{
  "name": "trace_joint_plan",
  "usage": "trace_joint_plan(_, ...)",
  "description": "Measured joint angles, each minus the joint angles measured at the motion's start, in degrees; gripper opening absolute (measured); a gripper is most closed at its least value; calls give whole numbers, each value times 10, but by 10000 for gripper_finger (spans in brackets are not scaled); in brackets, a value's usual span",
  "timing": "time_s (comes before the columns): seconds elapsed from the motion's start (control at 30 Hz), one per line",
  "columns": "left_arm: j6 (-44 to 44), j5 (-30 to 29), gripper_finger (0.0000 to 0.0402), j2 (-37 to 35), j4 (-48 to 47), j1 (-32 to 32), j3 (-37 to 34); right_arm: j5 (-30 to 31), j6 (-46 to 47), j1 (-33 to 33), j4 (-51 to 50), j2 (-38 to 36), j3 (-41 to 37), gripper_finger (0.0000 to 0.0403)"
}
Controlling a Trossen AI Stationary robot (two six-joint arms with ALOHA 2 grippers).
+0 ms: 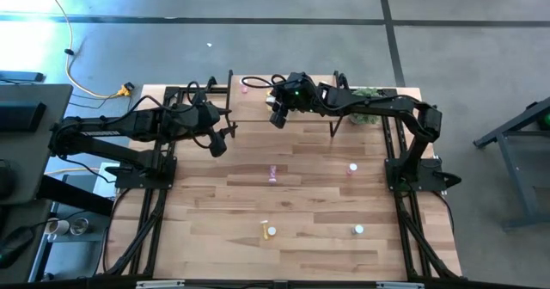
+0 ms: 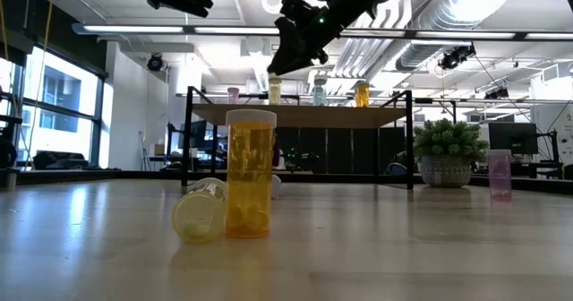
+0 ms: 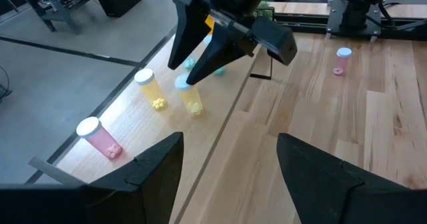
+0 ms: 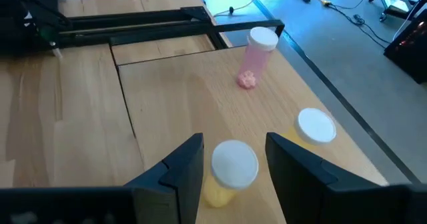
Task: Pick and place medicine bottles onto shelf by color
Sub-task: Put the orange pill bottle aligned with the other orange pill bottles on the shelf
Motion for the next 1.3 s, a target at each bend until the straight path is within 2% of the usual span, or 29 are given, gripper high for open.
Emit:
trace_joint_plan(0.23, -2, 0, 229, 0, -4, 0, 0, 9, -12, 4, -7, -29, 0, 154)
trace_joint_plan(0.47, -16, 1, 229, 0, -21, 0, 0, 9, -12, 13, -63, -67, 0, 154)
trace_joint_plan(0.8, -15, 4, 229, 0, -26, 0, 0, 8, -10, 65, -136, -124, 0, 154)
trace_joint_plan(1.13, -15, 5, 229, 0, -26, 0, 0, 4, 47, 129, -297, -150, -1, 154)
trace_joint_plan(1.3, -15, 5, 229, 0, -28, 0, 0, 4, 72, 167, -343, -150, -1, 154)
